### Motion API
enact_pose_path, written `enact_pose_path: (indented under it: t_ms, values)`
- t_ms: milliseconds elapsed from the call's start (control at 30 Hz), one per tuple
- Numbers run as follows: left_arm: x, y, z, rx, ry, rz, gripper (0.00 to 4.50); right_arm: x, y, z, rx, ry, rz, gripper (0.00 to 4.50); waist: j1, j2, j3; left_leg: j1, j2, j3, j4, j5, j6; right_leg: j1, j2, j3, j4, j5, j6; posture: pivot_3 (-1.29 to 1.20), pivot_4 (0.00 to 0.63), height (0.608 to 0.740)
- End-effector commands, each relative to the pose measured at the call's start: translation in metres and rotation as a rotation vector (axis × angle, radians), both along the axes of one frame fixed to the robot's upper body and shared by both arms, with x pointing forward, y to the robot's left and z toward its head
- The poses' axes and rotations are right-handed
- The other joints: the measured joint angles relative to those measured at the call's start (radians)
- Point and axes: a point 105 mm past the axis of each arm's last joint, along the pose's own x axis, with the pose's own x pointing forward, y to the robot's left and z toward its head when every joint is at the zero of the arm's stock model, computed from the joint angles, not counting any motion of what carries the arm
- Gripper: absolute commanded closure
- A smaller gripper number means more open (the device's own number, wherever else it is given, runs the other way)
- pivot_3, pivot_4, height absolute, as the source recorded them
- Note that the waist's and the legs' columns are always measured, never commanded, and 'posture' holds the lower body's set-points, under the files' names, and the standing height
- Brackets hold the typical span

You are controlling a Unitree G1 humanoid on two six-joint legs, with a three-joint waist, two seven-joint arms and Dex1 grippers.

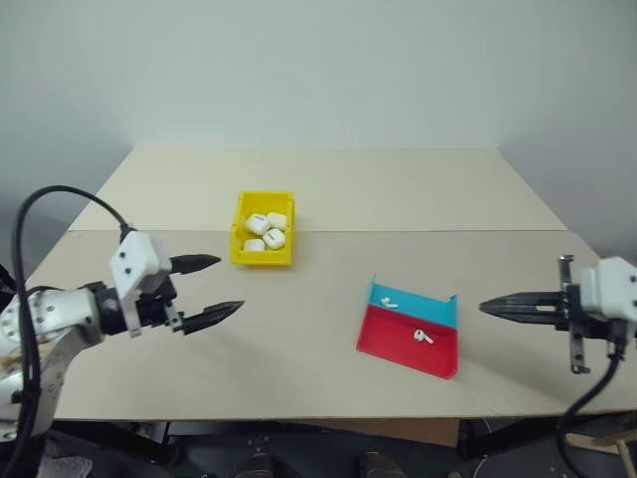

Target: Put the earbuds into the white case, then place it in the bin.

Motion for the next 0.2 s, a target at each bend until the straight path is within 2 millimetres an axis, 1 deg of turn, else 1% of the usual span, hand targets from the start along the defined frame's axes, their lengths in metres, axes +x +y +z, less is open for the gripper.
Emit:
enact_pose_path:
  t_ms: [33, 200]
  values:
    - [-0.0115, -0.0017, 0.0133, 0.014, -0.05, -0.058, 0.02, -0.004, -0.0103, 0.0099, -0.055, -0.071, -0.011, 4.5, 0.0, 0.0, 0.0, 0.0, 0.0, 0.0, 0.0, 0.0, 0.0, 0.0, 0.0, 0.0, 0.0, 0.0, 0.0, 0.0, 0.15, 0.74]
    - [-0.0145, -0.003, 0.0133, 0.009, -0.049, -0.076, 0.02, -0.0008, -0.0111, 0.0062, -0.077, -0.089, -0.019, 4.5, -0.002, 0.0, 0.0, 0.0, 0.0, 0.001, 0.0, 0.0, 0.0, -0.001, 0.0, 0.0, 0.0, 0.0, 0.0, 0.0, 0.15, 0.74]
